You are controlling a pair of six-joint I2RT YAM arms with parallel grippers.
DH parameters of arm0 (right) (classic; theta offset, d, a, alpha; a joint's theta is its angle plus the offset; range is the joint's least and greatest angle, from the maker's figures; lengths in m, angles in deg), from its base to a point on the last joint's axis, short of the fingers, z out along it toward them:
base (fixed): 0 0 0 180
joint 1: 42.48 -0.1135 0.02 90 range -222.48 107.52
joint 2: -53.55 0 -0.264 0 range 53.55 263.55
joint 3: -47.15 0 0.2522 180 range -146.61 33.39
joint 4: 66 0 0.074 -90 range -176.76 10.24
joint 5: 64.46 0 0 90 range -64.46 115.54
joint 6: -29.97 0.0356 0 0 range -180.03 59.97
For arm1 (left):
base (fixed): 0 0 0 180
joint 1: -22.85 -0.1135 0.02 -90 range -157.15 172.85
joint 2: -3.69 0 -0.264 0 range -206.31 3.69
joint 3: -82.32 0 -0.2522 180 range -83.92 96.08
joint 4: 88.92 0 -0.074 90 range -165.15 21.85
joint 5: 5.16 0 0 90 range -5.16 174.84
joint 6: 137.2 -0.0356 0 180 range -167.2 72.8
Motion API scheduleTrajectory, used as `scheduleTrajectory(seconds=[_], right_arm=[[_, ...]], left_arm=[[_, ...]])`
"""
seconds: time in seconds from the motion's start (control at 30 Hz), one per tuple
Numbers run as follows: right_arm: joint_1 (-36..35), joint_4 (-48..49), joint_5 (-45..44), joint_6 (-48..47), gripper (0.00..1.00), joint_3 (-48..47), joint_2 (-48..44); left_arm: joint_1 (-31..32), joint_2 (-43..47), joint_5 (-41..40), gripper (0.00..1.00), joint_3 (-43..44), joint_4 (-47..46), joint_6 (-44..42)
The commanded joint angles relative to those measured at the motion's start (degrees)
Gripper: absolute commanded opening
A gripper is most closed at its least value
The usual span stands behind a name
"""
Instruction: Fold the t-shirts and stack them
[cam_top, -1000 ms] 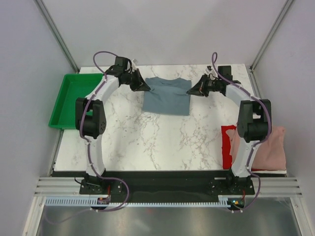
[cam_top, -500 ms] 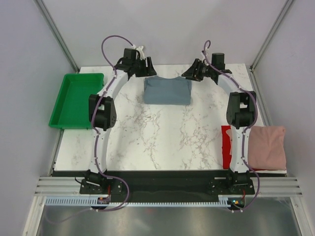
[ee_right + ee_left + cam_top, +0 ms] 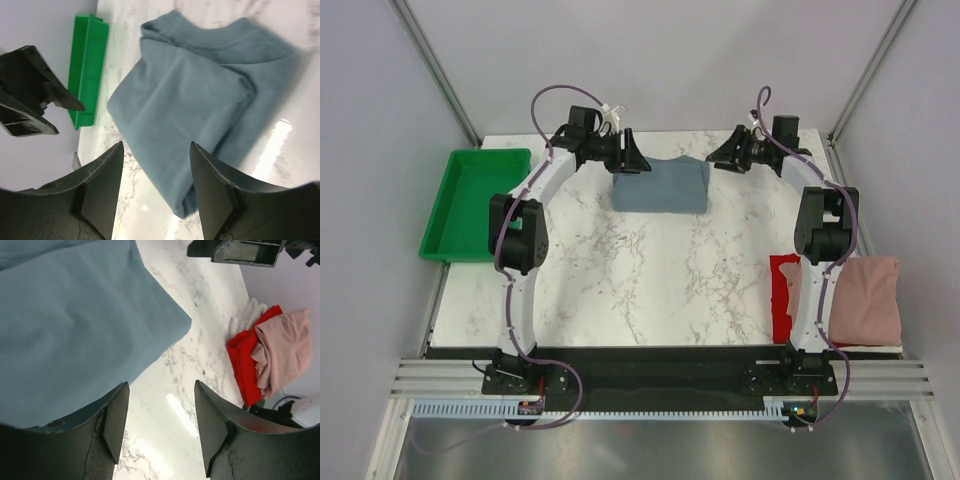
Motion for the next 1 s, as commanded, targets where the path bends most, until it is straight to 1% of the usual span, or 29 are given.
scheduleTrajectory(seconds=[0.0, 0.03, 0.07, 0.13, 0.17, 0.23, 0.37, 0.4, 0.47, 0.57, 0.63, 0.73, 0.87, 0.97], right_arm=[[-3.5, 5.6, 5.8, 3.6, 0.63, -1.8, -3.1], [-3.7, 7.1, 6.6, 4.8, 0.62, -1.7, -2.6], [-4.0, 10.6, 7.5, 7.9, 0.61, -1.8, -1.4], [-4.8, 13.9, 9.9, 11.2, 0.58, -2.3, 0.0], [-5.1, 20.8, 10.7, 17.8, 0.54, -1.4, 1.1], [-5.8, 28.1, 13.4, 23.6, 0.50, -1.0, 2.8], [-7.3, 33.8, 17.3, 28.1, 0.45, -0.4, 4.3], [-7.9, 34.7, 17.9, 30.0, 0.45, 1.3, 4.4], [-8.7, 36.8, 18.7, 31.0, 0.44, 3.9, 4.5], [-9.0, 36.9, 18.7, 31.0, 0.43, 4.1, 5.8], [-9.7, 36.9, 18.8, 30.8, 0.43, 3.2, 7.5], [-10.7, 33.3, 18.6, 28.7, 0.43, -0.4, 10.8], [-11.5, 32.4, 17.9, 27.6, 0.43, -4.1, 14.4], [-12.0, 30.4, 17.4, 26.2, 0.43, -5.6, 16.8]], left_arm=[[1.0, 0.0, 8.6, 0.62, -0.2, -3.2, 3.4], [1.3, -1.3, 10.0, 0.63, 0.1, -3.8, 3.9], [1.9, -2.2, 12.9, 0.63, 0.6, -4.5, 4.7], [2.5, -3.4, 15.5, 0.61, 0.9, -5.9, 6.4], [3.0, -4.3, 18.7, 0.61, 0.2, -7.0, 7.4], [3.2, -4.8, 23.3, 0.59, -1.4, -12.5, 12.6], [3.2, -6.2, 29.9, 0.55, -5.7, -20.2, 19.3], [3.1, -6.7, 31.0, 0.54, -6.3, -22.2, 22.9], [2.4, -8.8, 32.6, 0.52, -7.1, -27.5, 26.7], [1.0, -11.0, 33.4, 0.50, -5.6, -30.8, 28.6], [0.2, -13.1, 34.4, 0.50, -4.8, -33.2, 31.4], [-0.3, -15.5, 34.7, 0.52, -4.8, -35.6, 34.0], [-0.6, -19.1, 35.5, 0.52, -5.4, -39.7, 38.5], [-0.9, -20.8, 36.0, 0.52, -5.3, -40.1, 38.5]])
